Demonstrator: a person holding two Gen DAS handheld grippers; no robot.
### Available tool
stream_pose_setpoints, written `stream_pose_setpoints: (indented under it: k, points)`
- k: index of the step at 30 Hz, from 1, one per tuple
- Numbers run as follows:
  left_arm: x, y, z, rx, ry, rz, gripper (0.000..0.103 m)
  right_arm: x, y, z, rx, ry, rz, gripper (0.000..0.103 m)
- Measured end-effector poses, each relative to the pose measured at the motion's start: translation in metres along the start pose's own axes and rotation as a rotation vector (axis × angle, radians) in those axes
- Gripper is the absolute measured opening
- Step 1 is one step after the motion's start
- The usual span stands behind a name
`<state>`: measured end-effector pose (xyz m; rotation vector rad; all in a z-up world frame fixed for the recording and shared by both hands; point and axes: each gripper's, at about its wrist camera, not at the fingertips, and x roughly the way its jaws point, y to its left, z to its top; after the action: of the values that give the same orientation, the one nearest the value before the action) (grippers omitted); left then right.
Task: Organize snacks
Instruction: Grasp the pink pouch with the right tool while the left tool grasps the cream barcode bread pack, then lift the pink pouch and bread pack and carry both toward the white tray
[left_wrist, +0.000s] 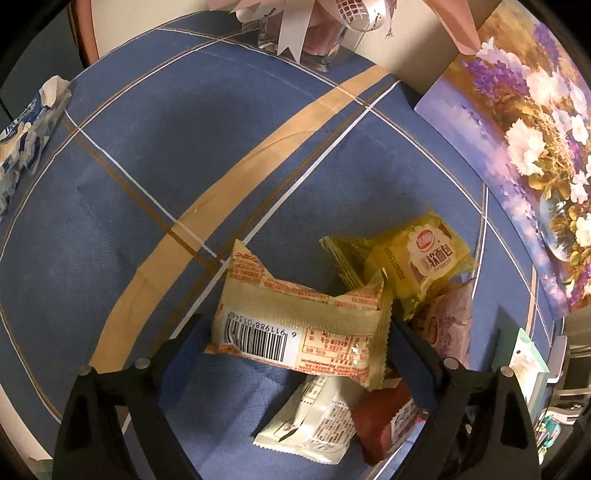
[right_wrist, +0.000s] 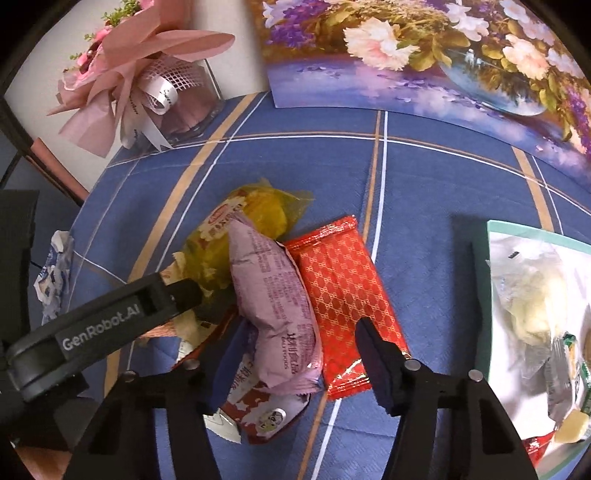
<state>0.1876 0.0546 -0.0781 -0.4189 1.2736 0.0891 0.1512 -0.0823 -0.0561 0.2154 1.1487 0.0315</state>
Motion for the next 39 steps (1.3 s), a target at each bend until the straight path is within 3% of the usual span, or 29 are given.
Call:
stream_pose_setpoints:
  k: [6, 12, 15, 26, 39]
  points:
    - [0.000, -0.002, -0.001, 0.009, -0.010, 0.006, 0.089, 0.008, 0.006, -0.001, -0.006, 0.020, 0.046, 0.046]
    - [-0.003, 0.001, -0.001, -0.009, -0.022, -0.002, 0.082, 0.006, 0.014, -0.001, -0.037, 0.012, 0.043, 0.039]
    - [-0.007, 0.002, -0.001, -0.012, -0.031, -0.019, 0.075, 0.004, 0.013, -0.001, -0.034, 0.011, 0.049, 0.038]
    - [-0.023, 0.002, 0.001, -0.036, -0.057, -0.060, 0.070, -0.023, 0.003, 0.002, -0.023, -0.016, 0.088, 0.037]
    - [-0.100, -0.001, 0.000, -0.049, -0.211, -0.132, 0.070, -0.074, -0.003, 0.018, -0.005, -0.101, 0.122, 0.037]
